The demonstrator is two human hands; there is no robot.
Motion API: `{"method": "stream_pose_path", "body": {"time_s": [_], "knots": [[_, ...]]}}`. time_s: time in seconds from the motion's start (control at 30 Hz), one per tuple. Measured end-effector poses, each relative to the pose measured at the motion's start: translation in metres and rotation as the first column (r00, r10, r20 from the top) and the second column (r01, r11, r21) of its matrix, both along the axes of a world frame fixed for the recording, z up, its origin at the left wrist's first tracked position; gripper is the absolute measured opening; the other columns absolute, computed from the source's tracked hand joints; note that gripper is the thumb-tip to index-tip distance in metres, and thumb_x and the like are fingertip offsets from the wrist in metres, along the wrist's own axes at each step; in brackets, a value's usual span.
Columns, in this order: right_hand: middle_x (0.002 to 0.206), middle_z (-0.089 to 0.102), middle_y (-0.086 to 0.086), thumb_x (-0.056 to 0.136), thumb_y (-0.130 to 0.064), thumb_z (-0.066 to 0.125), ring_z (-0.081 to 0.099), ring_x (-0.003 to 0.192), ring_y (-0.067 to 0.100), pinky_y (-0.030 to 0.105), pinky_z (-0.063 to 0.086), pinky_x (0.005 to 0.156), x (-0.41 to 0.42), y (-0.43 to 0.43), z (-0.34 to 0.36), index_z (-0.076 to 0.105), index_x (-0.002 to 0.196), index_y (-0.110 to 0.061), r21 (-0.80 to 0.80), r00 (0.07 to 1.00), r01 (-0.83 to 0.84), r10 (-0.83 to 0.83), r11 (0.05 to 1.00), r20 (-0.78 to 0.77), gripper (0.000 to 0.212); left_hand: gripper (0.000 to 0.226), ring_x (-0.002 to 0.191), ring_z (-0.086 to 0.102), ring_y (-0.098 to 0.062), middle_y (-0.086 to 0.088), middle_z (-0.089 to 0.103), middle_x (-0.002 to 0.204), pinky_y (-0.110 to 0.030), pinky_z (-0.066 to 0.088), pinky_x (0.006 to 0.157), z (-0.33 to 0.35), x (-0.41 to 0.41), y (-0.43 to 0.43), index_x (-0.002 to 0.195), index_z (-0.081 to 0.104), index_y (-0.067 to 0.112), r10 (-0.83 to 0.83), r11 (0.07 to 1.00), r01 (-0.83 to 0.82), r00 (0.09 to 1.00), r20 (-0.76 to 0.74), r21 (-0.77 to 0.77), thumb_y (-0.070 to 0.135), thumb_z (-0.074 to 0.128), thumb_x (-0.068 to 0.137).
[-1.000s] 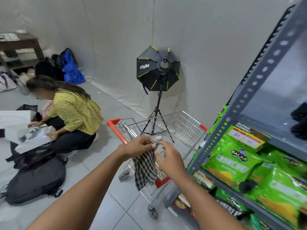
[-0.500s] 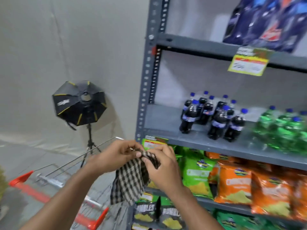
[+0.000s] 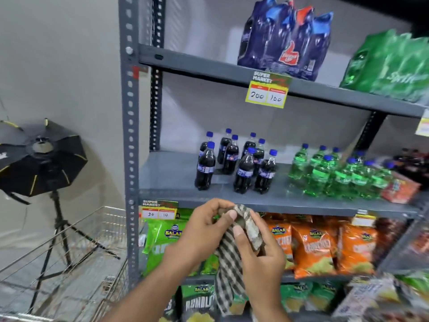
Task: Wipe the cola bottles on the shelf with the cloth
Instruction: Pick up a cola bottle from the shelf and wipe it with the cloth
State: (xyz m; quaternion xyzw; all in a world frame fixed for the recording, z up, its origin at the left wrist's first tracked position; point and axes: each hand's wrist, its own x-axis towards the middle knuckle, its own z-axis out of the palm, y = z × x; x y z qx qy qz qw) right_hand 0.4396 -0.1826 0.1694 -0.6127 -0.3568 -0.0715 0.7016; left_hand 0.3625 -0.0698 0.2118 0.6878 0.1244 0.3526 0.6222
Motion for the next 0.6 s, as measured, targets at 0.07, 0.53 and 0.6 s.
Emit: {"method": "stream_pose_path", "body": {"time_s": [0.07,0.53,0.6], "knots": [[0.139,0.058,-0.021,0.081,-0.035,0.075,0.048,0.135,0.002,0.020,0.045,0.105,0.014,-0.011,-0.001,0.058,0.128,-0.055,-0.035,0.994,0.007,-0.003,0.999,0.113,0.054,0.018,0.076,0.068,-0.013,-0.001,0.075,0.089,-0.029,0.054,0.064,0.001,0.017,-0.015,0.088,0.072,0.028,-0.062,0.990,0.064,0.998,0.025,-0.123,0.016,0.064,0.099],[0.117,0.067,-0.022,0.071,-0.005,0.077,0.065,0.107,0.003,0.008,0.049,0.089,0.150,-0.072,0.011,0.072,0.116,-0.024,0.016,0.928,0.072,-0.073,0.997,0.364,0.049,0.009,0.092,0.065,0.005,0.014,0.075,0.100,-0.021,0.045,0.082,0.040,0.137,0.039,0.104,0.071,0.027,0.136,0.990,-0.137,0.989,0.051,0.014,0.027,0.066,0.097],[0.115,0.068,-0.022,0.071,-0.013,0.077,0.064,0.106,-0.001,0.004,0.046,0.088,0.163,-0.082,0.020,0.073,0.112,-0.028,0.024,0.944,0.075,-0.078,0.997,0.319,0.045,0.014,0.086,0.062,0.016,0.018,0.070,0.102,-0.012,0.044,0.079,0.048,0.156,0.061,0.112,0.067,0.028,0.230,0.971,-0.234,0.970,0.077,0.047,0.027,0.061,0.100]]}}
